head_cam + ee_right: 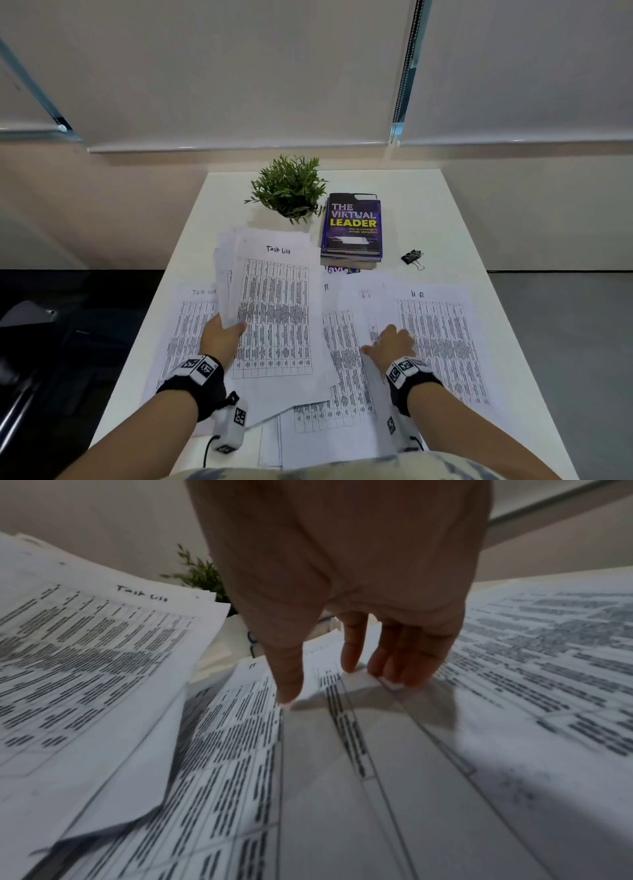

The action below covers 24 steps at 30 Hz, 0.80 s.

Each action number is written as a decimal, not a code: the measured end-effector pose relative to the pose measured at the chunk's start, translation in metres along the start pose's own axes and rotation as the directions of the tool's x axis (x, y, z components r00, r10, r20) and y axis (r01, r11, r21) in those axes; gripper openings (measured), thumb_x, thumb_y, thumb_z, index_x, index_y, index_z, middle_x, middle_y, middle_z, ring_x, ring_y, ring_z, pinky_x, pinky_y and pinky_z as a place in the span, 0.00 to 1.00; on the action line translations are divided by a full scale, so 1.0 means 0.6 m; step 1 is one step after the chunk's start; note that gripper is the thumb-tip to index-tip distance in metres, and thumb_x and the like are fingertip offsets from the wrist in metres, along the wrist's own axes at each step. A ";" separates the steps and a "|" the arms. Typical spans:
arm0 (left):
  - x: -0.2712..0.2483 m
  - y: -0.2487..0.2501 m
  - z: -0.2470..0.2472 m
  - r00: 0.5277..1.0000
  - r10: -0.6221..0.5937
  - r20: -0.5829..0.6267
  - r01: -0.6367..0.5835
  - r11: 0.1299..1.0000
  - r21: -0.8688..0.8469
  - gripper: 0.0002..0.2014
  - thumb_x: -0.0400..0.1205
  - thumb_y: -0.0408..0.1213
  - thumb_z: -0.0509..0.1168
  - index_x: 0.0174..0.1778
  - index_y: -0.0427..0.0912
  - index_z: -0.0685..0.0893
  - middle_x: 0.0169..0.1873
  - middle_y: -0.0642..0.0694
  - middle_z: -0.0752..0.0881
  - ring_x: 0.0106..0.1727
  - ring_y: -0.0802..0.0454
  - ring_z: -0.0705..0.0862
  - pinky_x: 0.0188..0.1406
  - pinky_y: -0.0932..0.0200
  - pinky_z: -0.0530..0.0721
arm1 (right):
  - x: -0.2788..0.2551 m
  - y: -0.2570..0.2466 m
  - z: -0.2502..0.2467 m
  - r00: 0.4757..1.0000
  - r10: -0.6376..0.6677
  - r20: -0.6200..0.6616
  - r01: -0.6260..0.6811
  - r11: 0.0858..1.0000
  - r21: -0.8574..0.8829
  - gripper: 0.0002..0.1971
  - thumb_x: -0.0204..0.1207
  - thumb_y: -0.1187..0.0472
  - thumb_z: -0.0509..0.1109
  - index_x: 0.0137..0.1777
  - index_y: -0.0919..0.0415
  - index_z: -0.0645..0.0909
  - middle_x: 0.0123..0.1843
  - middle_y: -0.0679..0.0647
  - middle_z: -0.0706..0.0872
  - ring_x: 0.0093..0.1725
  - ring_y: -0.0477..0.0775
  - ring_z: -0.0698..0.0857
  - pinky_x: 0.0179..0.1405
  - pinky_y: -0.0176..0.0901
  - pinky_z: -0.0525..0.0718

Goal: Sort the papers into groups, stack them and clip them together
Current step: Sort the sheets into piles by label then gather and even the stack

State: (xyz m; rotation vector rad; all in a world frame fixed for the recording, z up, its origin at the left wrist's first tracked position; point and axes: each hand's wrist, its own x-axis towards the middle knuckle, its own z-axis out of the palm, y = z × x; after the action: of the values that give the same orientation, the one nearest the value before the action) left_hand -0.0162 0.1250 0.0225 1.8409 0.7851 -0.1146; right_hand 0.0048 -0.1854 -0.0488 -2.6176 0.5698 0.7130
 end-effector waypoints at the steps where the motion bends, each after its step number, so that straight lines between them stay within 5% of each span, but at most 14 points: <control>1: 0.003 -0.003 -0.001 1.000 -0.001 0.000 0.001 1.000 -0.001 0.08 0.82 0.31 0.68 0.55 0.36 0.80 0.41 0.37 0.82 0.39 0.44 0.80 0.38 0.55 0.81 | -0.005 -0.004 0.006 1.000 0.003 -0.002 -0.003 0.999 -0.043 0.41 0.67 0.32 0.72 0.70 0.61 0.70 0.73 0.63 0.70 0.73 0.64 0.70 0.68 0.59 0.77; 4: 0.008 -0.007 0.002 1.000 -0.001 0.010 0.001 1.000 0.006 0.08 0.82 0.31 0.68 0.56 0.36 0.80 0.39 0.39 0.82 0.39 0.44 0.80 0.40 0.54 0.81 | -0.017 -0.017 0.021 0.997 -0.018 0.073 0.027 0.990 -0.135 0.43 0.66 0.32 0.74 0.72 0.60 0.70 0.76 0.63 0.63 0.79 0.66 0.61 0.73 0.64 0.69; 11: 0.013 -0.004 0.012 0.997 0.039 0.059 -0.041 0.999 0.036 0.08 0.83 0.30 0.68 0.56 0.38 0.79 0.38 0.39 0.80 0.37 0.45 0.79 0.40 0.54 0.82 | -0.018 -0.016 0.022 0.999 -0.004 0.048 0.004 1.000 -0.009 0.12 0.72 0.56 0.76 0.51 0.56 0.76 0.71 0.63 0.65 0.71 0.64 0.67 0.63 0.48 0.78; 13: 0.015 -0.003 0.014 0.997 0.045 0.065 -0.047 0.998 0.029 0.08 0.83 0.31 0.68 0.56 0.38 0.79 0.39 0.39 0.80 0.38 0.45 0.79 0.39 0.55 0.81 | -0.019 -0.007 0.020 1.000 0.021 0.019 -0.023 0.997 0.068 0.13 0.70 0.59 0.77 0.43 0.56 0.73 0.69 0.63 0.66 0.67 0.64 0.71 0.56 0.43 0.79; 15: 0.015 -0.001 0.016 0.996 0.044 0.077 -0.046 0.999 0.021 0.09 0.83 0.31 0.68 0.58 0.38 0.78 0.41 0.38 0.82 0.39 0.44 0.80 0.38 0.57 0.81 | -0.020 0.002 0.018 0.999 0.006 0.033 -0.012 0.985 0.174 0.17 0.68 0.62 0.80 0.34 0.56 0.71 0.62 0.61 0.69 0.52 0.56 0.78 0.39 0.35 0.77; 18: 0.016 0.000 0.020 0.995 0.042 0.090 -0.043 0.999 0.008 0.10 0.82 0.31 0.68 0.59 0.39 0.78 0.42 0.37 0.83 0.41 0.44 0.81 0.38 0.58 0.80 | -0.023 0.018 0.016 0.989 -0.068 0.130 0.036 0.972 0.233 0.21 0.68 0.65 0.78 0.30 0.54 0.66 0.39 0.51 0.74 0.30 0.45 0.71 0.25 0.31 0.72; 21: 0.019 -0.001 0.022 0.993 0.042 0.106 -0.043 0.999 0.002 0.11 0.82 0.31 0.68 0.59 0.41 0.78 0.46 0.36 0.84 0.45 0.41 0.82 0.46 0.52 0.83 | -0.034 0.034 0.006 0.967 -0.146 0.209 0.098 0.970 0.221 0.22 0.69 0.69 0.76 0.30 0.54 0.63 0.30 0.48 0.69 0.27 0.45 0.68 0.23 0.32 0.68; 24: 0.019 -0.002 0.020 0.993 0.042 0.111 -0.042 0.999 -0.004 0.10 0.83 0.31 0.68 0.59 0.42 0.78 0.46 0.35 0.85 0.43 0.42 0.82 0.44 0.54 0.83 | -0.034 0.058 -0.023 0.973 -0.184 0.138 0.151 0.963 0.222 0.20 0.71 0.71 0.74 0.30 0.54 0.67 0.32 0.47 0.72 0.29 0.43 0.71 0.26 0.30 0.69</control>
State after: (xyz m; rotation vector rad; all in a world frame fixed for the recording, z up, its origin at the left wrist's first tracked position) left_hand -0.0044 0.1199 0.0117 1.8315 0.6685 -0.1874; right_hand -0.0221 -0.2155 -0.0350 -2.3550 0.3496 0.7533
